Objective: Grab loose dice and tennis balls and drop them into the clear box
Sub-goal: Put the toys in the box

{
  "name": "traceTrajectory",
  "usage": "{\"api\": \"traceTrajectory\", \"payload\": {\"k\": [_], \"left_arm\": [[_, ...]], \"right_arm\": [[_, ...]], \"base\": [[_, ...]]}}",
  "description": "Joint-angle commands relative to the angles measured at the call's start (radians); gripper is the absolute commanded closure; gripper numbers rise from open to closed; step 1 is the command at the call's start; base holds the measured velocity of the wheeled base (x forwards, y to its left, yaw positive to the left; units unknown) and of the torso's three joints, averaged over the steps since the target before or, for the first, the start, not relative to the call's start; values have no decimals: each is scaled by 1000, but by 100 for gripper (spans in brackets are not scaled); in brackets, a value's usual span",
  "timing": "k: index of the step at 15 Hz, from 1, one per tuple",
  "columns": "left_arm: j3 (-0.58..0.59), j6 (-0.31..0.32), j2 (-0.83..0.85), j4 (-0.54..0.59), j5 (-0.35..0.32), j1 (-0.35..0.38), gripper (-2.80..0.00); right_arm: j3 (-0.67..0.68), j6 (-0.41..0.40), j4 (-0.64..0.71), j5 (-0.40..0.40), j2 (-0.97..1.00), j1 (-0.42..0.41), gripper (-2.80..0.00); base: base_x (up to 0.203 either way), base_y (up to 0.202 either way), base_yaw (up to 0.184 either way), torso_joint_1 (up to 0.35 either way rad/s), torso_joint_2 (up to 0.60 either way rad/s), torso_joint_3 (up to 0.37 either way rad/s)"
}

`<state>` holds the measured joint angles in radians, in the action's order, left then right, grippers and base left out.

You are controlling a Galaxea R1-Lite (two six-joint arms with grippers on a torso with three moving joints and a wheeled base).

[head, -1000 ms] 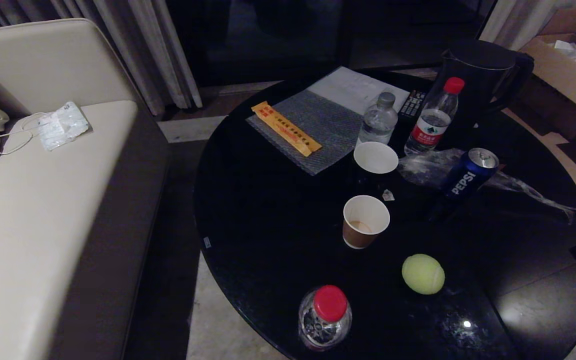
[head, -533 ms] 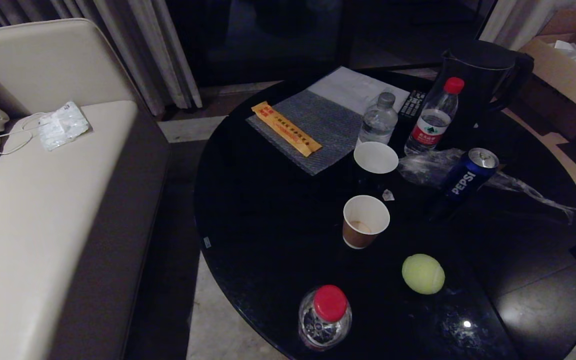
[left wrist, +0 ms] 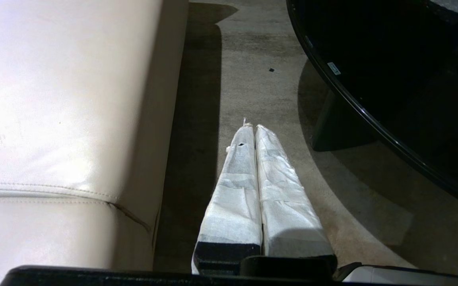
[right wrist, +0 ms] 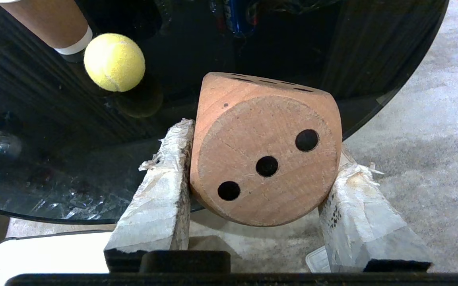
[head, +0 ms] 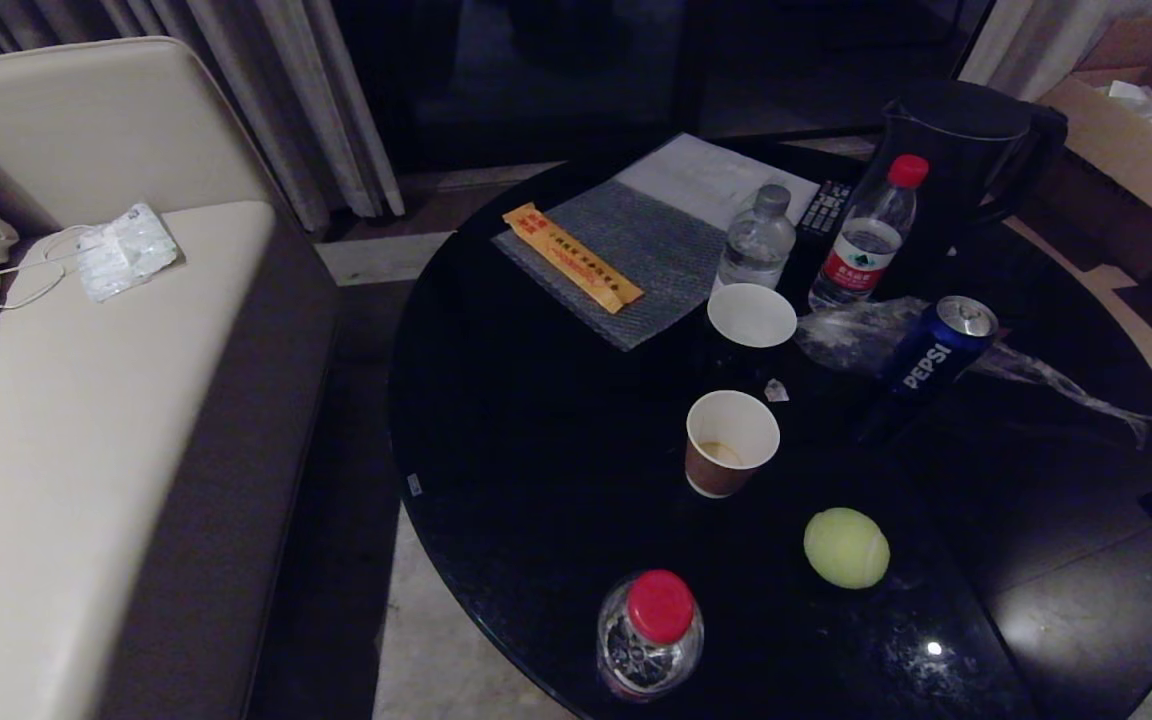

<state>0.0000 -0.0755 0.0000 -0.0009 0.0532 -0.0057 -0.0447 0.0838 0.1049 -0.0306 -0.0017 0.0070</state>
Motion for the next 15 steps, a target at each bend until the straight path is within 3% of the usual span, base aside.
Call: {"api": "traceTrajectory", "payload": {"k": [1,10,15], "left_arm": [[2,-6,2,-1,4,0,0],[2,2,2,-1,0,0,0],[2,-1,2,1,2,0,0]], "right_arm": [[0,1,2,0,3,1,0],[0,1,2,0,3,1,0],[0,1,2,0,3,1,0]], "base": [[0,0,0,0,0,0],[0,0,0,0,0,0],[-161,0,-1,2,2,1]]}}
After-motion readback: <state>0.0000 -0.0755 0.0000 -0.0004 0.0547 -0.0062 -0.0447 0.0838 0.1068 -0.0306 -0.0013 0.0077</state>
